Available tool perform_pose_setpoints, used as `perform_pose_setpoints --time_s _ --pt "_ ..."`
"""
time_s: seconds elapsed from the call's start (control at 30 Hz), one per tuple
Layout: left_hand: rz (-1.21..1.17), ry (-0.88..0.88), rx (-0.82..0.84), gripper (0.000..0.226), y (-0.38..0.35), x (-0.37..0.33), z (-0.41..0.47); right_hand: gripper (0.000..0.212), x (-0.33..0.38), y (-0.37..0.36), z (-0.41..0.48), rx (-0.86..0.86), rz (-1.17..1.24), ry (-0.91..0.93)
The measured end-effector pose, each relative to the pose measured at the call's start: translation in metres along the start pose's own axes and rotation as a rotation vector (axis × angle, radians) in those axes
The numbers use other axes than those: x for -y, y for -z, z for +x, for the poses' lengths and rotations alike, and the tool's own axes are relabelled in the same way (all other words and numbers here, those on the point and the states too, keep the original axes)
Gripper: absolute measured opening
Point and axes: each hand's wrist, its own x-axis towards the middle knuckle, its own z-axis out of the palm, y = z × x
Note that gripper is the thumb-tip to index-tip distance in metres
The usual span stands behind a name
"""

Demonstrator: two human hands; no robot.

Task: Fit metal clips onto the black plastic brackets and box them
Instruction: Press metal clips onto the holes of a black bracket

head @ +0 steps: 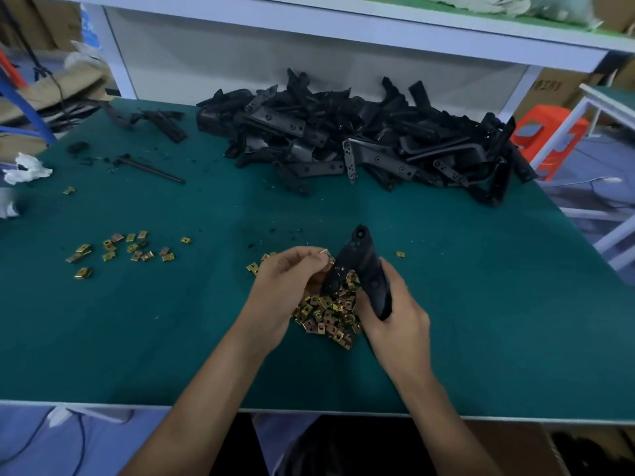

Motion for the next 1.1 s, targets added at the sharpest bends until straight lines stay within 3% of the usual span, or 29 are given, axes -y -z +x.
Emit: perform_pose_setpoints --time_s 0.37,0.57,0.8,1.1 --pt "0.056 0.027 -0.008 0.023 -0.006 0.011 -0.009 0.061 -0.007 -0.003 0.001 -0.039 -0.003 0.065" --pt "0.288 -0.051 0.050 0.026 0.006 -0.001 -0.009 0.064 -0.011 -0.006 0.001 -0.006 -0.076 0.132" --pt "0.582 -0.017 0.203 0.010 0.013 -0.033 -0.002 0.068 -0.011 -0.005 0.000 0.086 -0.056 0.079" --pt "0.689 0.008 0.308 0.010 0.016 -0.050 -0.006 0.065 -0.014 -0.006 0.000 0.081 -0.043 0.181"
